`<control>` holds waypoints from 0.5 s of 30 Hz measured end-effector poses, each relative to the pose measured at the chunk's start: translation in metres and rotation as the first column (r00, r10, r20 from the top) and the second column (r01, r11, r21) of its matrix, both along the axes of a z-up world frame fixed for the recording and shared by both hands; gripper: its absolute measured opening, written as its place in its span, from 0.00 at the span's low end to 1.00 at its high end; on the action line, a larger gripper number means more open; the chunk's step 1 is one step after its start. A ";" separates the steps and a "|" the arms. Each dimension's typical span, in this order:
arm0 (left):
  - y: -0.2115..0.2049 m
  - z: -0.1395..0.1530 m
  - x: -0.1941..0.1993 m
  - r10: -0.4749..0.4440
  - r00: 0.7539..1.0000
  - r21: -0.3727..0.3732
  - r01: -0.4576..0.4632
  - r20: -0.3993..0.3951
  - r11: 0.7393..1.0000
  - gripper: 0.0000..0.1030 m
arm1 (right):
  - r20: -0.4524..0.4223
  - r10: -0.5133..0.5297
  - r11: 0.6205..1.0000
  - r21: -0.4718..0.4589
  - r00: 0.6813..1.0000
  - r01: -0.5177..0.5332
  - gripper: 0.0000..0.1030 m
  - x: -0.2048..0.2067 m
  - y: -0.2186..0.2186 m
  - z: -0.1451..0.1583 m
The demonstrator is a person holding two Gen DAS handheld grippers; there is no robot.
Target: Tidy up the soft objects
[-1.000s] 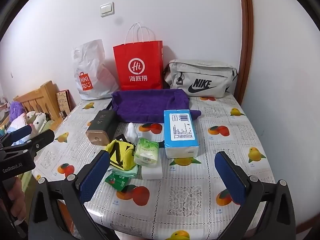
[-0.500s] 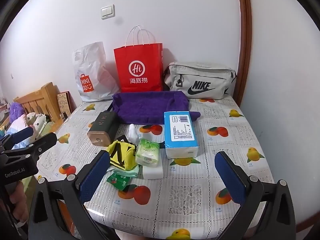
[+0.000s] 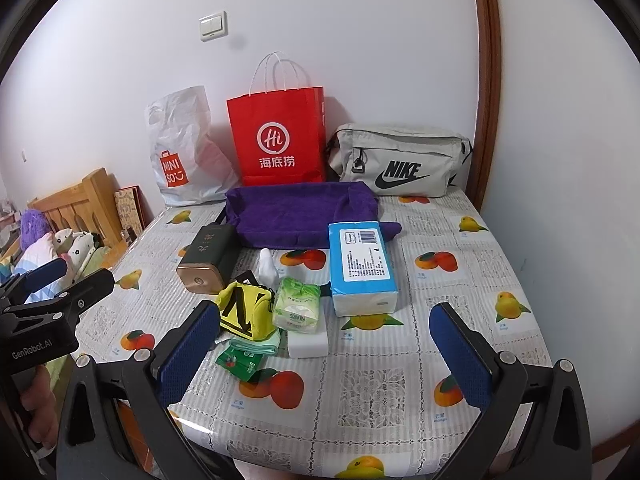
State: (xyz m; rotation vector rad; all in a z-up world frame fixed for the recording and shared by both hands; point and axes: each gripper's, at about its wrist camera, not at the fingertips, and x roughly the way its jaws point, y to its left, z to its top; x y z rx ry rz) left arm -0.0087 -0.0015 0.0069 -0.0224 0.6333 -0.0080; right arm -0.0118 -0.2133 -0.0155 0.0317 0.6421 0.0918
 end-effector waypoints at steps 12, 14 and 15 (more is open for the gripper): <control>0.001 -0.001 -0.001 0.001 1.000 0.000 -0.001 0.002 1.000 1.00 | 0.010 -0.001 1.000 0.007 1.000 0.000 1.00 -0.002 -0.001 0.003; 0.001 0.000 -0.001 -0.001 1.000 0.000 0.001 0.001 1.000 1.00 | 0.012 -0.003 1.000 0.009 1.000 0.003 1.00 -0.003 -0.002 0.004; 0.000 -0.001 -0.001 0.001 1.000 0.001 -0.001 0.003 1.000 1.00 | 0.013 -0.003 1.000 0.008 1.000 0.003 1.00 -0.003 -0.002 0.004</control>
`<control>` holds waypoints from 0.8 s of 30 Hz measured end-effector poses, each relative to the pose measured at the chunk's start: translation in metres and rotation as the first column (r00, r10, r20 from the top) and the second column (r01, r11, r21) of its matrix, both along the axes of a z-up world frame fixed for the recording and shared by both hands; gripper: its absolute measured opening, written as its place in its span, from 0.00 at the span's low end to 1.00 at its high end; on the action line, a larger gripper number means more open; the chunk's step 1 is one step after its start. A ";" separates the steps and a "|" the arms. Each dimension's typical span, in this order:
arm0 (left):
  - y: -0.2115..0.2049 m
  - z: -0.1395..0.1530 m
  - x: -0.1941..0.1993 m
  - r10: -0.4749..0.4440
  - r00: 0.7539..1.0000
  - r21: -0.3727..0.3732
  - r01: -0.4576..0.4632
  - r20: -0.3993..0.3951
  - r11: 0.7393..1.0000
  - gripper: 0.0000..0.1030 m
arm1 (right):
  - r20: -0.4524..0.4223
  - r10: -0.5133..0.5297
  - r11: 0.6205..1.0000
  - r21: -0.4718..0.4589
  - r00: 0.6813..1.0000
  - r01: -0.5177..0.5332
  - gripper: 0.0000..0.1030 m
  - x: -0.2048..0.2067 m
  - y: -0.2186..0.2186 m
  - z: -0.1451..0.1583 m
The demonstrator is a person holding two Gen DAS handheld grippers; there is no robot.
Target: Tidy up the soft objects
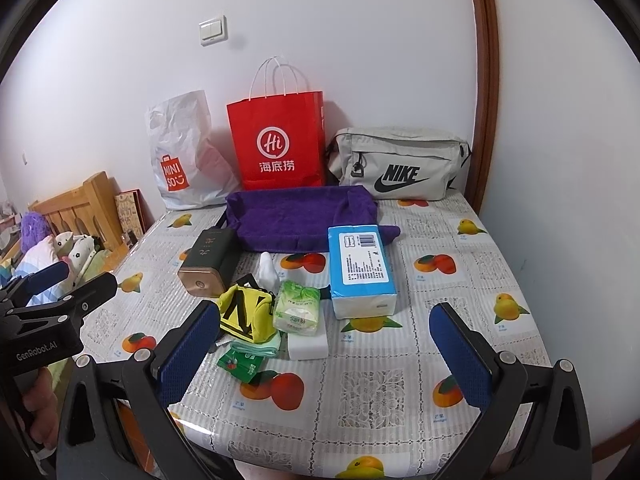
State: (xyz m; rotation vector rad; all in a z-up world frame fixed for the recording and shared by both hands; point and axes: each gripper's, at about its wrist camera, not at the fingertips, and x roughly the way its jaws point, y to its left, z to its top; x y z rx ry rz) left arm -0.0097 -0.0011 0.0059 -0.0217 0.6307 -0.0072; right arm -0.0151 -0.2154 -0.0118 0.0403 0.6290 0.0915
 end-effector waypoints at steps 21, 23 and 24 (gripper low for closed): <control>0.006 -0.004 -0.004 -0.006 1.000 -0.005 0.006 0.000 1.000 1.00 | 0.009 -0.005 1.000 0.013 1.000 0.004 1.00 -0.004 -0.002 0.001; 0.007 -0.006 -0.005 -0.005 1.000 -0.005 0.005 0.001 1.000 1.00 | 0.009 -0.003 1.000 0.012 1.000 0.003 1.00 -0.004 -0.002 0.001; 0.007 -0.006 -0.005 -0.005 1.000 -0.004 0.005 0.001 1.000 1.00 | 0.010 -0.004 1.000 0.012 1.000 0.004 1.00 -0.004 -0.002 0.001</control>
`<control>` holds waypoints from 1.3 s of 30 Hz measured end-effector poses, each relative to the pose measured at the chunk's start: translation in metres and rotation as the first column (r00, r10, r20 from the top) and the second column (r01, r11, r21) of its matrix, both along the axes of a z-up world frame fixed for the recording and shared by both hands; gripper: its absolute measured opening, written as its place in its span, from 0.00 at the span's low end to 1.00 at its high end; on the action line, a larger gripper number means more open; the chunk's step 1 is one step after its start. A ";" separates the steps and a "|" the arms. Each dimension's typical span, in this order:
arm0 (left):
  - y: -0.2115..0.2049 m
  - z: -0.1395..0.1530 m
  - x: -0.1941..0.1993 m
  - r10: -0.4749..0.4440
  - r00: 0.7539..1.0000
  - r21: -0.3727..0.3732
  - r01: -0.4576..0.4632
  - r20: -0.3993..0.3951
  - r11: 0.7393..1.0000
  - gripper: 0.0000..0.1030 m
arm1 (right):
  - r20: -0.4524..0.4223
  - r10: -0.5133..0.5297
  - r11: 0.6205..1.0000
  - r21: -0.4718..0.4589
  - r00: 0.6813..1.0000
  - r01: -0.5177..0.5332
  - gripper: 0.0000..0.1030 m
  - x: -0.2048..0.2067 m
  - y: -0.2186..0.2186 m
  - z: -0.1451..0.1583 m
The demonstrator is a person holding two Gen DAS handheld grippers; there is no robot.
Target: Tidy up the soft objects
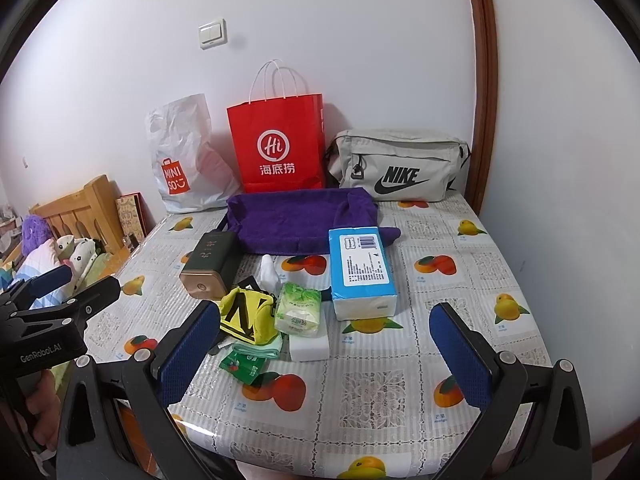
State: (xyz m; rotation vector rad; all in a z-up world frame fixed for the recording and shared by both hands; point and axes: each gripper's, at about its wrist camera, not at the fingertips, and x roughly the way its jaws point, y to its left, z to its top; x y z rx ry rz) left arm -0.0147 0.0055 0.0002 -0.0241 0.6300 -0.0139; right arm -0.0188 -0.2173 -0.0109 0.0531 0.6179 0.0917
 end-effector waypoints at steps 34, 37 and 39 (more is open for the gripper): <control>-0.001 -0.004 0.001 0.008 1.000 0.011 -0.008 -0.012 1.000 1.00 | 0.010 0.015 1.000 0.006 1.000 -0.015 1.00 0.000 0.000 0.001; 0.000 -0.010 0.009 0.013 0.999 0.012 -0.013 -0.030 1.000 1.00 | -0.003 0.023 1.000 0.009 1.000 -0.023 1.00 0.006 -0.003 -0.006; -0.001 -0.017 0.018 0.013 0.999 0.013 -0.013 -0.048 1.000 1.00 | -0.020 0.026 1.000 0.011 0.999 -0.026 1.00 0.013 -0.005 -0.013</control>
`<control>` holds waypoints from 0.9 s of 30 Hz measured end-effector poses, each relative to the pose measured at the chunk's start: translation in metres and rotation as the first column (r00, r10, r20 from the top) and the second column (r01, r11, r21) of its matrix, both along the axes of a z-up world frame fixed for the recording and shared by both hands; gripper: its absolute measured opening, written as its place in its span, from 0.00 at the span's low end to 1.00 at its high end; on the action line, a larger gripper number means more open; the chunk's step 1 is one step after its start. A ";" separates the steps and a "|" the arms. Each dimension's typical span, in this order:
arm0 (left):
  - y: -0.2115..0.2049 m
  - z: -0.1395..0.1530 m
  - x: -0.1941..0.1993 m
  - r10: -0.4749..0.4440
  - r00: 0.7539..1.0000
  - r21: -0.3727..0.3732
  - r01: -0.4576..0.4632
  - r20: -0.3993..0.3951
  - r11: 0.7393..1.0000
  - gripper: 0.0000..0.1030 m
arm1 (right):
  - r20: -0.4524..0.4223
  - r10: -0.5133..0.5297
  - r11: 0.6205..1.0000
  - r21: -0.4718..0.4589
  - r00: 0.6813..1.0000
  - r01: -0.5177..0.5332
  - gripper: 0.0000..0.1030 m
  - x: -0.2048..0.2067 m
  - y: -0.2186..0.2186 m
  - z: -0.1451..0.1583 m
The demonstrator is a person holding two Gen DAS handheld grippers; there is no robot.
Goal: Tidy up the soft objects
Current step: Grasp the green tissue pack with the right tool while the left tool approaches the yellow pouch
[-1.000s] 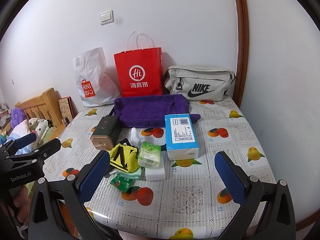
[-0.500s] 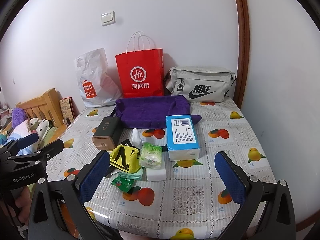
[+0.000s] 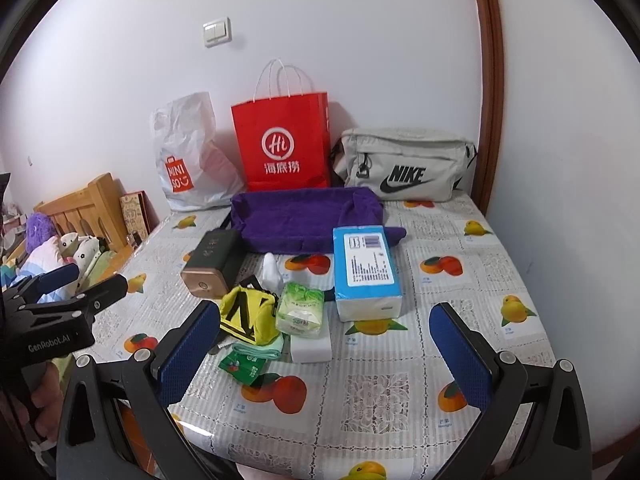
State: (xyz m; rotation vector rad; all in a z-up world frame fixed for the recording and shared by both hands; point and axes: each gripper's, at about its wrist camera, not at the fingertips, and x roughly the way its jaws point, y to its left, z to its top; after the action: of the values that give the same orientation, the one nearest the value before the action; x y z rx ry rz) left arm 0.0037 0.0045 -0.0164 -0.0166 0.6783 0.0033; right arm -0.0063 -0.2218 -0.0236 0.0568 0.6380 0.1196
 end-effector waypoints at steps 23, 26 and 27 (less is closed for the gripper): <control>0.027 -0.100 0.076 -0.015 0.982 -0.074 0.001 -0.189 0.997 1.00 | -0.241 0.116 0.986 0.144 0.963 -0.083 0.91 0.113 0.023 -0.114; 0.029 -0.110 0.083 -0.033 0.978 -0.095 0.013 -0.208 0.995 1.00 | -0.260 0.118 0.984 0.163 0.958 -0.077 0.91 0.124 0.026 -0.121; 0.030 -0.115 0.085 -0.050 0.973 -0.105 0.027 -0.223 0.994 1.00 | -0.265 0.115 0.984 0.163 0.957 -0.073 0.91 0.127 0.027 -0.123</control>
State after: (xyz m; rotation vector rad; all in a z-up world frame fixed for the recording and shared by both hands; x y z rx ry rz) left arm 0.0892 0.0341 -0.1315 -0.1023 0.9058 -0.0678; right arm 0.1208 -0.1950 -0.1467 0.1928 0.9083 0.2553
